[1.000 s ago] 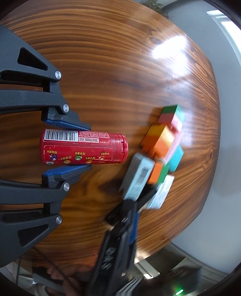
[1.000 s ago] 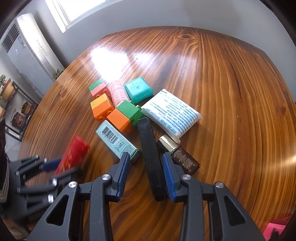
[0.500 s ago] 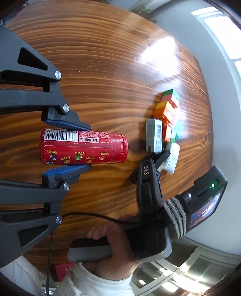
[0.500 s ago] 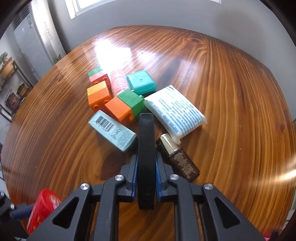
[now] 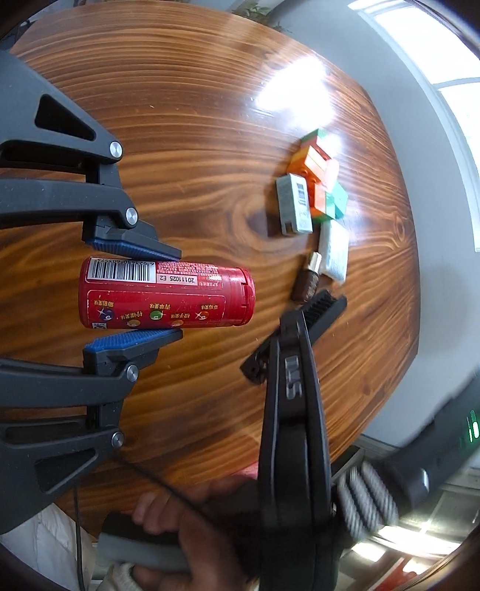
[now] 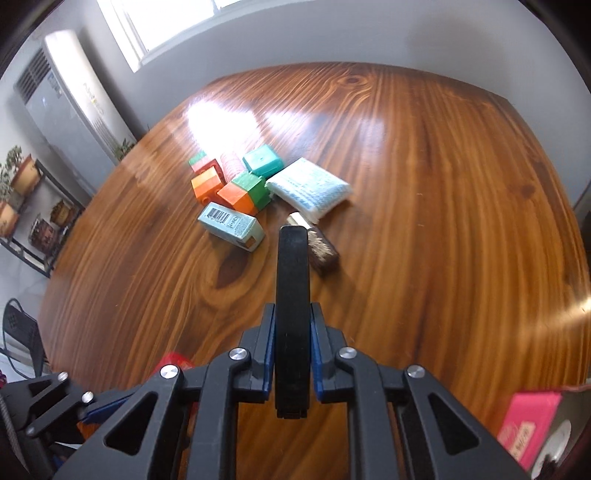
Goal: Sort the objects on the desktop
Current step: 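Lift the red bottle and black case and carry them over the pink box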
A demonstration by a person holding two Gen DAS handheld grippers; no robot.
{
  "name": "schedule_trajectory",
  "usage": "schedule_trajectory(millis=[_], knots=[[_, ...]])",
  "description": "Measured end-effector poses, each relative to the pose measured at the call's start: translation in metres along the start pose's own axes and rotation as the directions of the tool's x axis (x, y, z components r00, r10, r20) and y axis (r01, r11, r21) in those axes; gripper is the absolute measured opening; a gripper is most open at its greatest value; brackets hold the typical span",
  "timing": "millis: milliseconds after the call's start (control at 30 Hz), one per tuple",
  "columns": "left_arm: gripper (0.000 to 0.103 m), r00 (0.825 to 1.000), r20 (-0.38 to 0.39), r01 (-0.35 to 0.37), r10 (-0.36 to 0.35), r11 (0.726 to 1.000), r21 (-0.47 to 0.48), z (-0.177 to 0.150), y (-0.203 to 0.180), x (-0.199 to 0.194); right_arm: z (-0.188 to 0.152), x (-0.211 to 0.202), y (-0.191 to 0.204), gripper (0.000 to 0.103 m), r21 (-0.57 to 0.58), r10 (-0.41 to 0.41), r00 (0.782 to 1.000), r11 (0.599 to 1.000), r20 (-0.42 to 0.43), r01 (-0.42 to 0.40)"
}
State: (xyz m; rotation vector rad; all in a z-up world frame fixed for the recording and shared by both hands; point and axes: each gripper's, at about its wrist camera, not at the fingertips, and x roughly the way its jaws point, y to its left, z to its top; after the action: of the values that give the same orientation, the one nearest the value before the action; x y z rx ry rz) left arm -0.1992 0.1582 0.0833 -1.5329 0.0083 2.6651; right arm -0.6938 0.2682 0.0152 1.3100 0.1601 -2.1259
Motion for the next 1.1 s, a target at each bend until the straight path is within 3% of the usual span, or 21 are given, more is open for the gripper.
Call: schedule_trajectory(millis=[500,800,1100], knots=[[0.038,0.999,0.033,0.018,-0.021,0.997,0.074,0.007,-0.066,-0.013,-0.014,-0.061,-0.023,0.018,0.082,-0.008,0.994,0.997,0.105,0.0],[0.038,0.997,0.055,0.042,-0.05,0.988,0.146,0.011,-0.117,-0.021,-0.052,-0.105,-0.075,0.018,0.174,-0.063,0.986,0.984,0.156,0.035],[0.038,0.985,0.063,0.151,-0.162,0.977,0.153,0.019,-0.164,-0.024,-0.115,-0.16,-0.126,0.018,0.315,-0.181,0.965,0.942,0.19,0.115]])
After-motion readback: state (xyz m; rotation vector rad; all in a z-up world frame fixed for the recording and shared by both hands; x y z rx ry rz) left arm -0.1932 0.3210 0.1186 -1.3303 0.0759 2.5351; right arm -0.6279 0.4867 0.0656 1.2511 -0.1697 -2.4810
